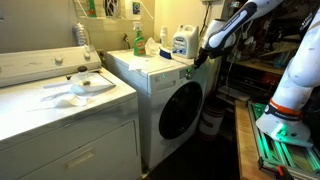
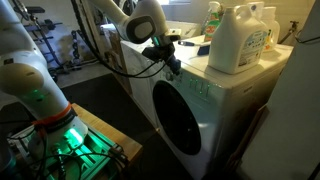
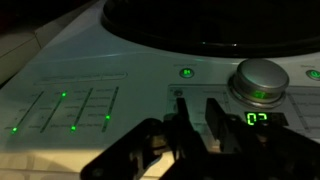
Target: Turn the knob on the washing machine to the right then press one button on the top right
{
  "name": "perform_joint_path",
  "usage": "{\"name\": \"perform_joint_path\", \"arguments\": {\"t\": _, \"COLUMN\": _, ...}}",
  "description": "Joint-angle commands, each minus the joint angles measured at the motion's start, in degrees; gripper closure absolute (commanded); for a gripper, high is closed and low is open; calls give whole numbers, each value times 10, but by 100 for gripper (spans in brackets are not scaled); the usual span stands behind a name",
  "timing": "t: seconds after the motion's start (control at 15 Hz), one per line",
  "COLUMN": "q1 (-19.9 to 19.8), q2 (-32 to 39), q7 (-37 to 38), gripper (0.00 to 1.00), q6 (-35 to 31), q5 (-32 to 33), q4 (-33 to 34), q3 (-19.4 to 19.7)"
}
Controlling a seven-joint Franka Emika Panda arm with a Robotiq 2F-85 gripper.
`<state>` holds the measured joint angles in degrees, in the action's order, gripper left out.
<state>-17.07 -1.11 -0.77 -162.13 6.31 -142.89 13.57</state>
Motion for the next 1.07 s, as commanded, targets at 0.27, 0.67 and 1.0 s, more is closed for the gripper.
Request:
{"name": "perform_joint_path", "arguments": {"t": 0.27, "q1": 6, "q2": 32, "q7": 16, "gripper": 100, "q6": -44, "q5": 17, "q4": 11, "q3": 10}}
{"name": "perform_joint_path", "arguments": {"t": 0.67, "q1": 0, "q2": 17, "q7": 46, "gripper": 100, "q6": -37, "q5": 84, "q4": 4, "q3": 17}}
{"name": "perform_joint_path", "arguments": {"t": 1.0, "q1": -7, "q2": 6, "q7": 65, "gripper": 100, "q6": -47, "q5": 169, "q4": -7, "q3": 33}}
